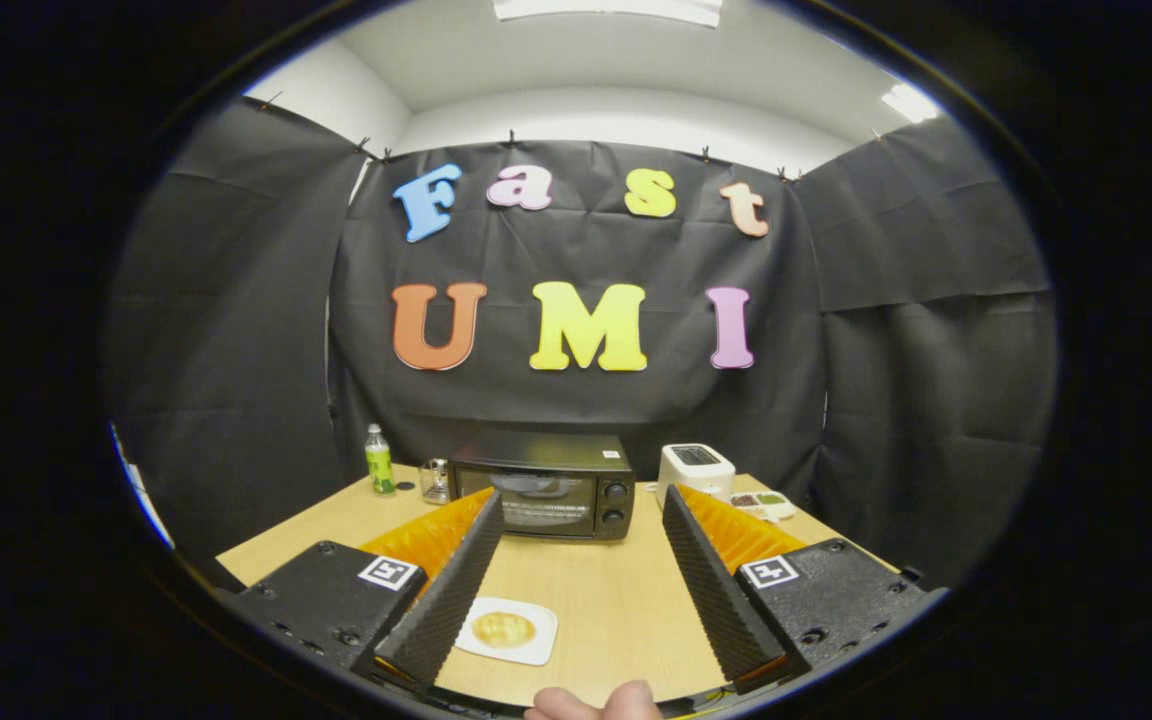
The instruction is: Open the toaster oven, put the food inside, and close the toaster oven door.
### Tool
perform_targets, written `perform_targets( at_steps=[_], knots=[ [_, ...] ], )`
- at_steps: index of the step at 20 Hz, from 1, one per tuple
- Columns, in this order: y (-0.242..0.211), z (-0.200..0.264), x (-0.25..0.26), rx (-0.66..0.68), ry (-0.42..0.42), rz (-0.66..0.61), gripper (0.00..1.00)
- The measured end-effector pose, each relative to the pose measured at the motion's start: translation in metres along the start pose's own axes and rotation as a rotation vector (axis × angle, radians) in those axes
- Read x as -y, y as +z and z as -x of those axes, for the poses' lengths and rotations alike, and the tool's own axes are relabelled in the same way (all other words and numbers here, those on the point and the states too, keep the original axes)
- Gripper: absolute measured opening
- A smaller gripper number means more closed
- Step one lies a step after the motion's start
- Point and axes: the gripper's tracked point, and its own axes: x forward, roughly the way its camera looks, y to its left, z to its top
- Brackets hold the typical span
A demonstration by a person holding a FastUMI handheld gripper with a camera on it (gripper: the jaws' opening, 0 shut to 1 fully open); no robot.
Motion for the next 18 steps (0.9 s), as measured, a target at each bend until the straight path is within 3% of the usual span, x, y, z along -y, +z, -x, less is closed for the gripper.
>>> perform_targets(
  at_steps=[12,18],
  knots=[
    [-0.004,-0.008,-0.004,0.011,0.021,-0.004,1.0],
    [-0.003,-0.051,-0.008,0.016,0.056,-0.035,1.0]
  ],
)
